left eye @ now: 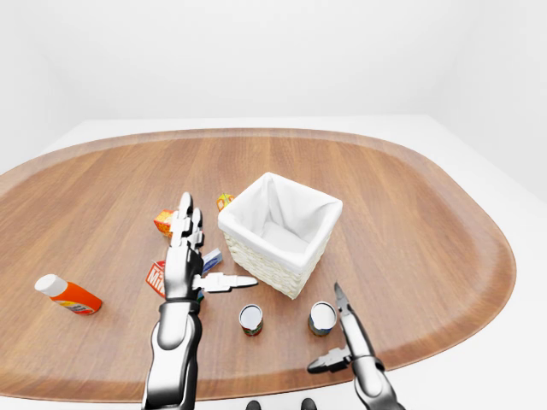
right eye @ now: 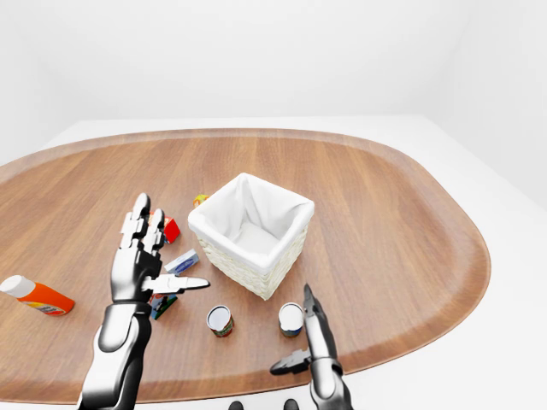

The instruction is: Pick up the alphabet soup, and put it in the basket.

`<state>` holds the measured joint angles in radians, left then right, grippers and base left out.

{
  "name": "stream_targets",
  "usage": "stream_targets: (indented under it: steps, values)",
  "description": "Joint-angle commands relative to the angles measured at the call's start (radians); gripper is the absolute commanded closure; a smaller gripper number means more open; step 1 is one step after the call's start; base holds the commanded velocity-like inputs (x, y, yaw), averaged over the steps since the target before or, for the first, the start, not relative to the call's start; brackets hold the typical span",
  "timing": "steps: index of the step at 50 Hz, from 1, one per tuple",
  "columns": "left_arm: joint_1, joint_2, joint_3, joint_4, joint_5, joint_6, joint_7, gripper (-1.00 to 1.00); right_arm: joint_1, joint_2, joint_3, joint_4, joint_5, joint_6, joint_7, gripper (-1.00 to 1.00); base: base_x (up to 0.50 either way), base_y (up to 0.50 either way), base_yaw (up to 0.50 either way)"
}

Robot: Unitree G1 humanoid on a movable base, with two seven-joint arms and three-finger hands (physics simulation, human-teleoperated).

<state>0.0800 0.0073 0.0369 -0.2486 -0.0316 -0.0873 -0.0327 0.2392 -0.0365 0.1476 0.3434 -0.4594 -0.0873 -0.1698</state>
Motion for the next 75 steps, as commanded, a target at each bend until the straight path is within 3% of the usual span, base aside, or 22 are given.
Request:
stream_targets:
  steps: [1,44,45,75]
  values:
    - [-0.001,0.000,-0.001,0.006,0.001,0.000,0.000,-1.00,-0.033,0.003,-0.013,0.054,-0.007,0.000,-0.005,-1.00,0.00,0.00,0.00]
    - [-0.003,-0.001,-0.008,0.020,0.009,0.000,0.002,-1.00,-0.087,0.018,-0.011,0.132,-0.042,0.000,-0.018,-1.00,0.00,0.00,0.00]
    - [-0.004,-0.001,-0.008,0.023,0.009,0.000,0.002,-1.00,-0.077,0.015,-0.007,0.121,-0.042,0.000,-0.017,1.00,0.00,0.00,0.00]
    - [0.002,-0.002,-0.011,0.006,0.010,0.000,0.001,-1.00,-0.077,0.012,-0.001,0.143,-0.049,0.000,-0.017,1.00,0.00,0.00,0.00]
